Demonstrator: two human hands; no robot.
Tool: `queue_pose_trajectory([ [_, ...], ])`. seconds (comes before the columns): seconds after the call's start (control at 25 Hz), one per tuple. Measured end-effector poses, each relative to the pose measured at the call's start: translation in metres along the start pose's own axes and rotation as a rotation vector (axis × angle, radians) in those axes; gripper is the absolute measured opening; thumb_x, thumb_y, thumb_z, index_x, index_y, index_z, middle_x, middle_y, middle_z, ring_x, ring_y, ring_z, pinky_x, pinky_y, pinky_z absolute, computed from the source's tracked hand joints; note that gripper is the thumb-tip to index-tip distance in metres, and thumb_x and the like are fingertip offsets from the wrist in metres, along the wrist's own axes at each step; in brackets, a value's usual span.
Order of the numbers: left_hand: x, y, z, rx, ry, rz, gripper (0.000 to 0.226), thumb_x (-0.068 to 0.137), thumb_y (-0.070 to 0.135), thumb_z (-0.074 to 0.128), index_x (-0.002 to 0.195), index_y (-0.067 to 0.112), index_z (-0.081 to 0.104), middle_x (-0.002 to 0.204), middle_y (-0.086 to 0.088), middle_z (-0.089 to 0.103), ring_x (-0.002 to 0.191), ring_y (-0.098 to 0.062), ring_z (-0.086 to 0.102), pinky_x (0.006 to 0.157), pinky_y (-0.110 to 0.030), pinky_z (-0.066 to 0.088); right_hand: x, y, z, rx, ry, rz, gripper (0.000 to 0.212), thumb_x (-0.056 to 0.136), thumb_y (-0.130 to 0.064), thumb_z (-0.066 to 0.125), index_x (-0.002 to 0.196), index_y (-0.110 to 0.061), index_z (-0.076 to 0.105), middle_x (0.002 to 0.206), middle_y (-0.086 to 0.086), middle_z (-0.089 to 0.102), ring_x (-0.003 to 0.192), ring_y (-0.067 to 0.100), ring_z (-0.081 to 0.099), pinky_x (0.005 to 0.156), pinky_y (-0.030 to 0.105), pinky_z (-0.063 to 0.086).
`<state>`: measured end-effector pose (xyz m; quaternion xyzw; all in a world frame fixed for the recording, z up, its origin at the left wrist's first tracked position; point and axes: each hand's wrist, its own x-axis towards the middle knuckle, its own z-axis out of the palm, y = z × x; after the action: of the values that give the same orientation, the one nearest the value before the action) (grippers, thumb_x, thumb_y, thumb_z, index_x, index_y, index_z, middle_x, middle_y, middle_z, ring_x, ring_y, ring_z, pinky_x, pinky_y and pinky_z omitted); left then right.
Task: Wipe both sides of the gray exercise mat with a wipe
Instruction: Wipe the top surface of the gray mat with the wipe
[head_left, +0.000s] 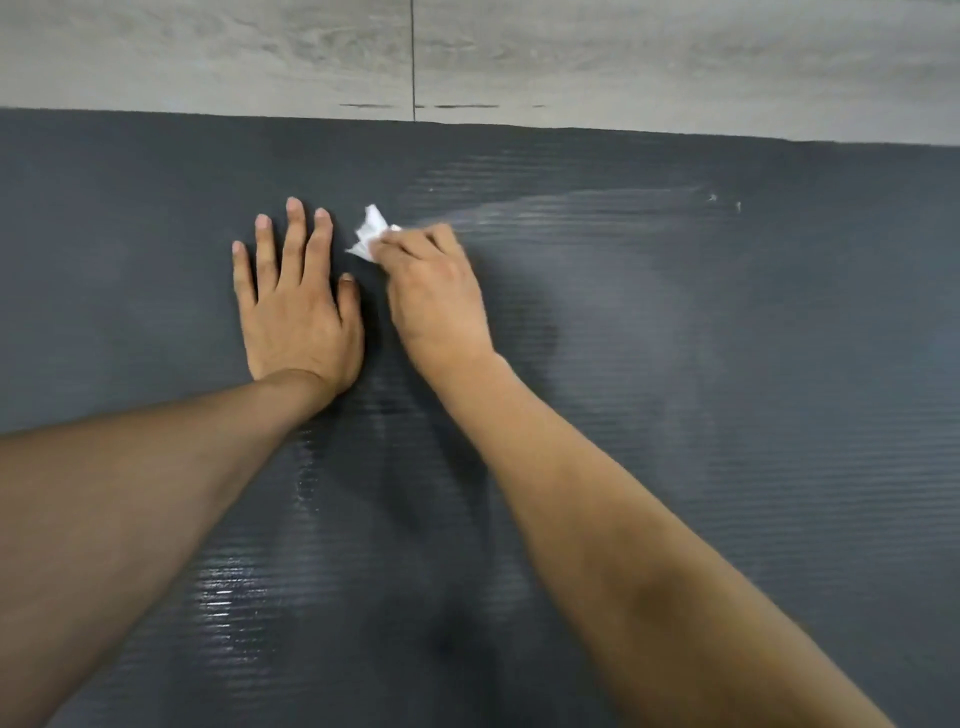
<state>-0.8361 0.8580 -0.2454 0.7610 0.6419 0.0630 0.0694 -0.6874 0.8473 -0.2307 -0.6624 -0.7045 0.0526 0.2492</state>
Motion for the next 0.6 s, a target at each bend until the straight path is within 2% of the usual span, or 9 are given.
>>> queue_pose_trajectory([
  [0.04, 0.001, -0.001, 0.000, -0.003, 0.003, 0.002, 0.063, 0.101, 0.036, 0.027, 0.161, 0.019, 0.020, 0.170, -0.004, 0.014, 0.157, -0.031, 0.007, 0.127, -0.052, 0.004, 0.000, -0.003, -0.001, -0.002, -0.027, -0.085, 0.027, 0.079, -0.003, 0.057, 0.098, -0.010, 0.074, 0.097, 0.003, 0.071, 0.082, 0.028, 0.060, 0.081, 0.034, 0.046],
  [0.12, 0.003, -0.002, 0.001, -0.013, 0.010, 0.000, 0.062, 0.102, 0.035, 0.028, 0.161, 0.019, 0.021, 0.170, -0.004, 0.014, 0.157, -0.031, 0.007, 0.127, -0.052, 0.004, -0.010, 0.041, -0.029, -0.067, 0.008, -0.061, 0.029, 0.083, -0.005, 0.054, 0.101, -0.016, 0.074, 0.101, 0.001, 0.071, 0.084, 0.029, 0.060, 0.081, 0.029, 0.042],
  [0.16, 0.003, -0.003, 0.001, -0.015, 0.011, -0.005, 0.061, 0.102, 0.034, 0.029, 0.161, 0.019, 0.020, 0.170, -0.004, 0.013, 0.157, -0.032, 0.007, 0.127, -0.052, 0.003, -0.023, 0.077, -0.050, -0.150, 0.019, 0.055, 0.032, 0.085, -0.006, 0.051, 0.104, -0.019, 0.074, 0.103, 0.000, 0.071, 0.086, 0.029, 0.059, 0.082, 0.029, 0.041],
  [0.28, 0.002, -0.001, 0.002, -0.004, 0.023, -0.004, 0.060, 0.103, 0.033, 0.029, 0.161, 0.019, 0.019, 0.170, -0.004, 0.012, 0.157, -0.032, 0.006, 0.127, -0.052, 0.002, -0.059, 0.171, -0.125, -0.344, 0.116, 0.674, 0.042, 0.087, -0.007, 0.041, 0.112, -0.020, 0.072, 0.107, 0.004, 0.070, 0.099, 0.030, 0.051, 0.083, 0.028, 0.040],
  [0.36, 0.004, -0.001, 0.003, -0.005, 0.032, -0.002, 0.060, 0.103, 0.033, 0.029, 0.161, 0.019, 0.019, 0.170, -0.004, 0.012, 0.157, -0.032, 0.006, 0.127, -0.052, 0.002, -0.055, 0.165, -0.128, -0.327, 0.204, 0.884, 0.040, 0.087, -0.006, 0.040, 0.110, -0.013, 0.072, 0.103, 0.010, 0.068, 0.101, 0.031, 0.052, 0.085, 0.028, 0.040],
  [0.4, 0.004, -0.001, 0.003, -0.005, 0.034, -0.001, 0.060, 0.104, 0.032, 0.028, 0.161, 0.019, 0.020, 0.170, -0.004, 0.013, 0.157, -0.032, 0.007, 0.127, -0.052, 0.002, -0.045, 0.139, -0.109, -0.232, 0.227, 0.836, 0.034, 0.085, -0.003, 0.044, 0.103, -0.009, 0.072, 0.097, 0.013, 0.067, 0.098, 0.032, 0.055, 0.085, 0.031, 0.041],
  [0.48, 0.004, -0.002, 0.004, 0.001, 0.038, -0.005, 0.059, 0.104, 0.032, 0.028, 0.161, 0.019, 0.020, 0.170, -0.003, 0.014, 0.157, -0.032, 0.008, 0.127, -0.052, 0.002, -0.029, 0.061, -0.063, 0.009, 0.120, 0.513, 0.023, 0.083, 0.003, 0.052, 0.091, -0.005, 0.071, 0.089, 0.015, 0.066, 0.086, 0.034, 0.059, 0.081, 0.035, 0.044],
  [0.56, 0.004, -0.003, 0.004, -0.007, 0.039, -0.001, 0.059, 0.104, 0.033, 0.027, 0.161, 0.020, 0.021, 0.170, -0.004, 0.015, 0.157, -0.032, 0.008, 0.127, -0.052, 0.003, -0.032, -0.020, -0.025, 0.077, -0.027, 0.139, 0.025, 0.085, 0.001, 0.051, 0.097, -0.004, 0.072, 0.097, 0.010, 0.069, 0.085, 0.031, 0.059, 0.080, 0.034, 0.045],
  [0.6, 0.005, -0.003, 0.004, -0.013, 0.041, 0.008, 0.059, 0.104, 0.033, 0.026, 0.161, 0.020, 0.021, 0.170, -0.004, 0.015, 0.157, -0.032, 0.008, 0.127, -0.052, 0.003, -0.035, -0.034, -0.020, 0.063, -0.062, 0.012, 0.027, 0.086, -0.003, 0.050, 0.101, -0.005, 0.072, 0.102, 0.008, 0.070, 0.086, 0.029, 0.058, 0.081, 0.035, 0.047],
])
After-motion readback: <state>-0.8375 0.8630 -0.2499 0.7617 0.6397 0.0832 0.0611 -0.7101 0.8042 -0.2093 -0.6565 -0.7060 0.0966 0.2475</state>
